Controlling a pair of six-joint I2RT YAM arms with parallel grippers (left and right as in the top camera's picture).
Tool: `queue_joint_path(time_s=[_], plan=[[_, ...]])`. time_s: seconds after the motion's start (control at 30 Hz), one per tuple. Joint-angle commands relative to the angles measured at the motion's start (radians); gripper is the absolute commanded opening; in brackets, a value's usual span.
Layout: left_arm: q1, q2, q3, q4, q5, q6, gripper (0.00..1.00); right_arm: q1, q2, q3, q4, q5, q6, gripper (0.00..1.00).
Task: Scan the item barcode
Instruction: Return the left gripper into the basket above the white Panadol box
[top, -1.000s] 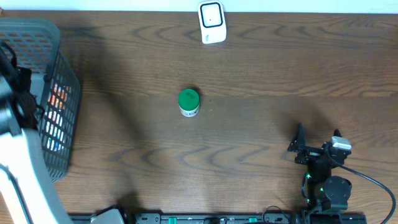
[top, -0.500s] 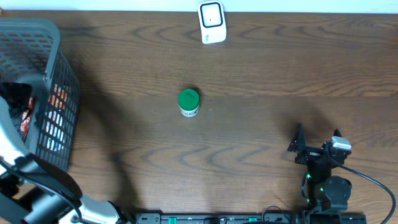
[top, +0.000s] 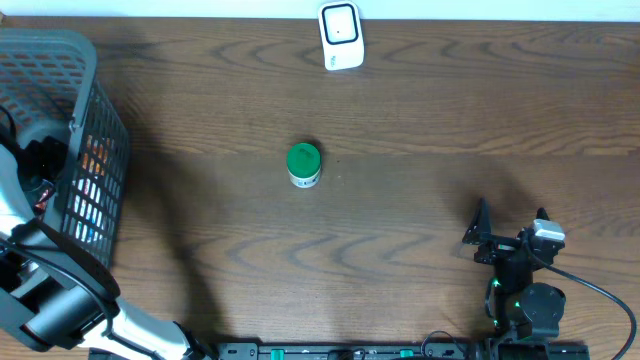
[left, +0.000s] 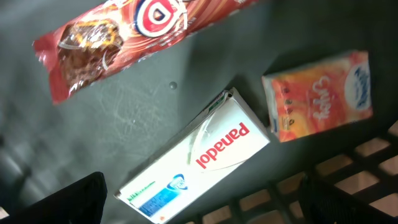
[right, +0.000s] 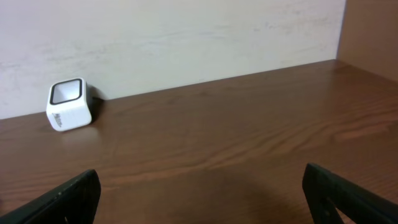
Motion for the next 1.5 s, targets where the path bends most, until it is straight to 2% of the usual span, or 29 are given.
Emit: queue_joint_path(time_s=[0.0, 0.5, 0.8, 0.93, 1.07, 1.1, 1.13, 1.3, 1.47], plan=[[0.000, 0.032, -0.004, -0.003, 0.006, 0.153, 0.98, -0.003, -0.003, -0.001, -0.002, 0.005, -0.011, 0.99], [-0.003, 0.178, -0.005, -0.028, 0.016, 0.268, 0.98, -0.003, -0.003, -0.001, -0.002, 0.005, -0.011, 0.99], [-0.003, 0.251, -0.005, -0.060, 0.016, 0.267, 0.98, -0.003, -0.003, -0.001, -0.002, 0.005, -0.011, 0.99], [-0.003, 0.254, -0.005, -0.066, -0.055, 0.197, 0.98, -0.003, -0.003, -0.001, -0.002, 0.005, -0.011, 0.99], [-0.003, 0.254, -0.005, -0.067, -0.066, 0.196, 0.98, -0.003, -0.003, -0.001, -0.002, 0.005, -0.011, 0.99], [-0.003, 0.254, -0.005, -0.067, -0.066, 0.196, 0.95, -0.003, -0.003, -0.001, -0.002, 0.005, -0.011, 0.99], [-0.003, 0.254, -0.005, -0.067, -0.066, 0.196, 0.84, -0.003, -0.003, -0.001, -0.002, 0.005, -0.011, 0.99], [-0.003, 0.254, -0.005, -0.067, -0.066, 0.196, 0.71, -0.003, -0.003, -0.001, -0.002, 0.005, -0.011, 0.99], [-0.003, 0.254, -0.005, -0.070, -0.066, 0.196, 0.70, -0.003, -0.003, -0.001, -0.002, 0.005, -0.011, 0.99]])
